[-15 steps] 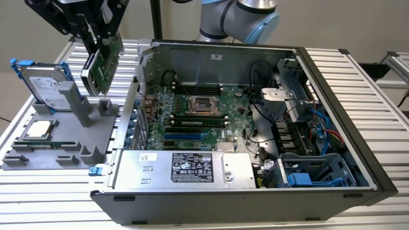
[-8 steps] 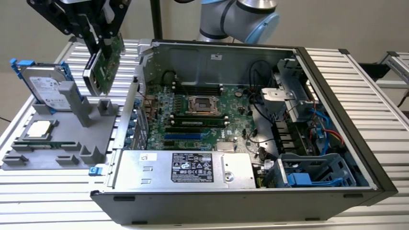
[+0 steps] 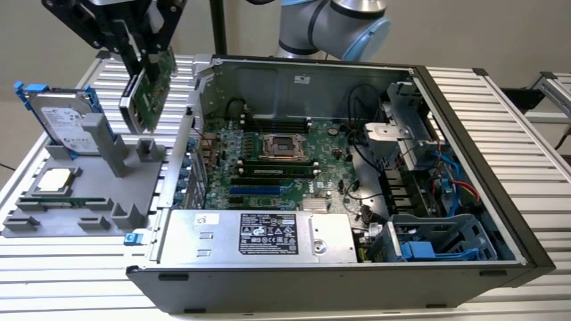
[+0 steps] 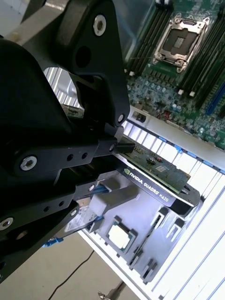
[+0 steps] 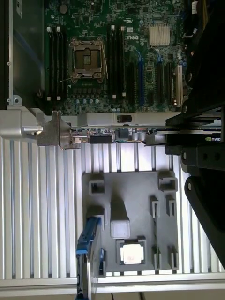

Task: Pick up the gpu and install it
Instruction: 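Pick up the gpu and move the gpu toward the slot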

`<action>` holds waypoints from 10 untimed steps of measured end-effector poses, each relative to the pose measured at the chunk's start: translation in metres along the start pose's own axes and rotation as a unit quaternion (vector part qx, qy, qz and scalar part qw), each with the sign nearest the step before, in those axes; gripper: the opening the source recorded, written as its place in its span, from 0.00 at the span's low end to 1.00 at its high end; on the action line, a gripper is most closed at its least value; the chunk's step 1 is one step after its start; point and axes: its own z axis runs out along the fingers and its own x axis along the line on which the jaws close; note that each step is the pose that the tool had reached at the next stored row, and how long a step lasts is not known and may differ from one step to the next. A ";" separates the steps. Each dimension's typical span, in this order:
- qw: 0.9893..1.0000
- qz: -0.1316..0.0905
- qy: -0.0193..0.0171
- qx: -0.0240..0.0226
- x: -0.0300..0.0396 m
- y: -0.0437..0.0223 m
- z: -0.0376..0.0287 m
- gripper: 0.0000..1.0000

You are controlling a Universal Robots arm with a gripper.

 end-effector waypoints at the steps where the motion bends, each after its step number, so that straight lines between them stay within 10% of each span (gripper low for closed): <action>1: 1.000 0.000 0.000 0.000 -0.0004 0.0000 0.0000 0.00; 10: 1.000 0.000 0.000 0.000 -0.0034 0.0001 0.0001 0.00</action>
